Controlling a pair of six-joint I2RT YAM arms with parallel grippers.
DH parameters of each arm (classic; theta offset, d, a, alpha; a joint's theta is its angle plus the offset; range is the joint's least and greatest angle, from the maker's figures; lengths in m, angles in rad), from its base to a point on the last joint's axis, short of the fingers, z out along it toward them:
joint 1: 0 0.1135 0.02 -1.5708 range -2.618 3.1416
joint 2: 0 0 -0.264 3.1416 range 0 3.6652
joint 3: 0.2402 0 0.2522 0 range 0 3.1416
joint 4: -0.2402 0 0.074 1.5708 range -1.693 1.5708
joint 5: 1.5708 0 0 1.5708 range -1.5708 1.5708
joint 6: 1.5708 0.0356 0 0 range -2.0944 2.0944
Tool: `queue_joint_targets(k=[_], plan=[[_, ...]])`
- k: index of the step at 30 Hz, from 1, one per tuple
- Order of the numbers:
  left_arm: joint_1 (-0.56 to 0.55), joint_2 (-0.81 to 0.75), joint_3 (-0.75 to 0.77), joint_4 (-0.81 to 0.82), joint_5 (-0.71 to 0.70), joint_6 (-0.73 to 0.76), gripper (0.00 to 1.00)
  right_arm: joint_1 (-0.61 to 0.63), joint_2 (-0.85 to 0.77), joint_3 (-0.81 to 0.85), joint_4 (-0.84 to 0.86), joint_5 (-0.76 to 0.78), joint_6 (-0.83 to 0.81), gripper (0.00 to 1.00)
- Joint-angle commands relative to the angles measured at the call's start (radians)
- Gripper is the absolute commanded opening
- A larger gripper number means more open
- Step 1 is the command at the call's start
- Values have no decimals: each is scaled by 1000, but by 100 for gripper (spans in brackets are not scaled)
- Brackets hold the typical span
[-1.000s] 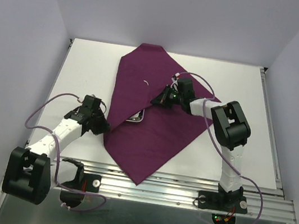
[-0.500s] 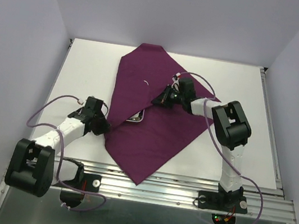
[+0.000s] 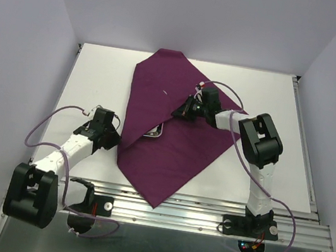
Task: Prepare the surgical pack
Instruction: Pack the surgical kit at the center of the board.
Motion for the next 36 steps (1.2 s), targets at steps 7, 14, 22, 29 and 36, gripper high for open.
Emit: queue_joint_targets(k=[7,14,22,29,36], plan=[[-2,197,24,143,22,33,0,-14,-2,33,-13,18,-20,1],[-3,118,36,62,2,18,0,-14,0,37,-18,12,-25,1],[-5,-88,39,-58,-18,2,0,-14,-3,25,-19,15,-28,1],[-6,-46,-14,-14,22,-1,0,-14,-32,-9,-18,15,-29,1],[-6,8,-22,52,65,-7,0,-14,-57,-53,-13,0,-29,1]])
